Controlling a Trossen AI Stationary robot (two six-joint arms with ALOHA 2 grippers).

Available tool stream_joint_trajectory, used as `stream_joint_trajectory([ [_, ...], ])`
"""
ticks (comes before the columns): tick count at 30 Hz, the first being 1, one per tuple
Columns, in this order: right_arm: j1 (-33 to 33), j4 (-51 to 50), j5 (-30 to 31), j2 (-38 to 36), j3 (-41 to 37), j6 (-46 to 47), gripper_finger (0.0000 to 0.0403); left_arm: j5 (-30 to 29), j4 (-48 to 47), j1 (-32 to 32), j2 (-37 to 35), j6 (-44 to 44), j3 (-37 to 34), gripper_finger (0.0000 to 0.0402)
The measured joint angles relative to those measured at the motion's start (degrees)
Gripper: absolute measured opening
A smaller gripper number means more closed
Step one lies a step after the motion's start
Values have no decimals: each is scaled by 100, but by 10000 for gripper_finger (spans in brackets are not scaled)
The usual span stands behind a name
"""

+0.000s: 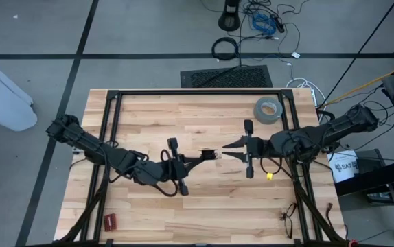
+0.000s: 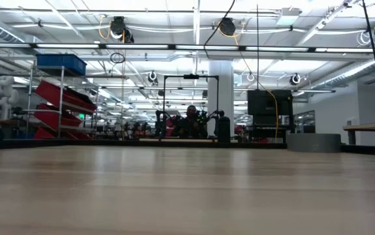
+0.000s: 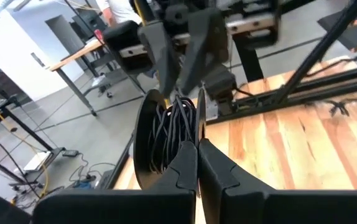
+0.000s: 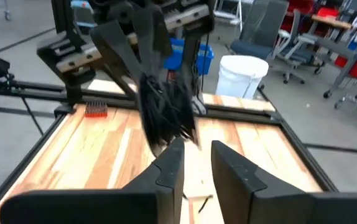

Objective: Coil cords
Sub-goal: Coil the black wire onto the spool

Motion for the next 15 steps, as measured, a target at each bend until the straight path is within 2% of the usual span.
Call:
stream_joint_trajectory([
  [4, 0, -431, 11, -222, 0, 203, 70, -95, -294, -71, 1, -141, 0, 2],
  [9, 2, -696, 9, -514, 0, 487, 70, -185, -842, -69, 0, -716, -119, 1],
  [15, 168, -1072, 1, -728, 0, 670, 70, -667, -974, -73, 2, -1131, -426, 1],
])
